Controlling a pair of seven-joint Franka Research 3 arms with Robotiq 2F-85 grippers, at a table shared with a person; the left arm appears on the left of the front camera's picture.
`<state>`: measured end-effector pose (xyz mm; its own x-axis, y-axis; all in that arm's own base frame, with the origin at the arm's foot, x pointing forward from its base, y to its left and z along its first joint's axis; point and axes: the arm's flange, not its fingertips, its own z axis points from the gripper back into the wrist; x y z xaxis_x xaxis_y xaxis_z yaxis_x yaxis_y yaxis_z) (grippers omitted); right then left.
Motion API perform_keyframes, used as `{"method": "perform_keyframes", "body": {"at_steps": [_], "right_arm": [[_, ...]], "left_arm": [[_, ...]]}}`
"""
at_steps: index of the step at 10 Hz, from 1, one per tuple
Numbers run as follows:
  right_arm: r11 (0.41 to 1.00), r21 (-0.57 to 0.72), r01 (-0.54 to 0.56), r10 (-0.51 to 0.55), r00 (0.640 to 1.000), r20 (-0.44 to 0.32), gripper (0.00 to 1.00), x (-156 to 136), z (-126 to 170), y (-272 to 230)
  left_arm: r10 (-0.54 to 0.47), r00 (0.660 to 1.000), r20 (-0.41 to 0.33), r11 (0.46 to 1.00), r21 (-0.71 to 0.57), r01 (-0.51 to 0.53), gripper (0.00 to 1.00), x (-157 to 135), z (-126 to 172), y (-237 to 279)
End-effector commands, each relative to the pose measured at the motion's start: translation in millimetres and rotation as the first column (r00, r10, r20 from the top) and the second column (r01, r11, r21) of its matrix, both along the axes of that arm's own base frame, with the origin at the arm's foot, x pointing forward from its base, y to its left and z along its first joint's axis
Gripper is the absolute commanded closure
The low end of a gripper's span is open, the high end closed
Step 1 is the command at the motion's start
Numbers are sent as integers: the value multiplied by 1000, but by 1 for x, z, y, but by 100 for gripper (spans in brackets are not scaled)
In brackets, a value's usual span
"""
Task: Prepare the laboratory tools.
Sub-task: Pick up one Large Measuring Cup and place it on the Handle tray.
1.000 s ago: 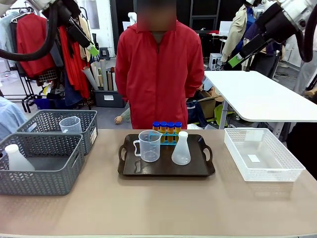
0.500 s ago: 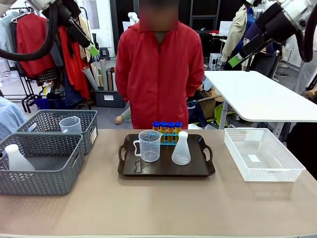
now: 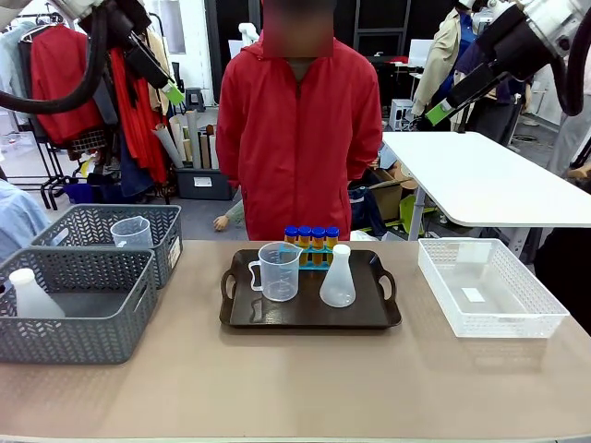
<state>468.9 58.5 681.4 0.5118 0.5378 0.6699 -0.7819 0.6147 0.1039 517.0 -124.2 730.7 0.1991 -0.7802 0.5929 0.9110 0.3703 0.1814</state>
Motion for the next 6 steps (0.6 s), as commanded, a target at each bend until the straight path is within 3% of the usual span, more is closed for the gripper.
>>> {"method": "perform_keyframes", "body": {"at_steps": [1,6], "right_arm": [[1000,12,-2,2,1000,0,0,-1,1,0],[1000,12,-2,2,1000,0,0,-1,1,0]], "left_arm": [[2,1000,3,1000,-4,-2,0,-1,2,1],[2,1000,3,1000,-4,-2,0,-1,2,1]]}}
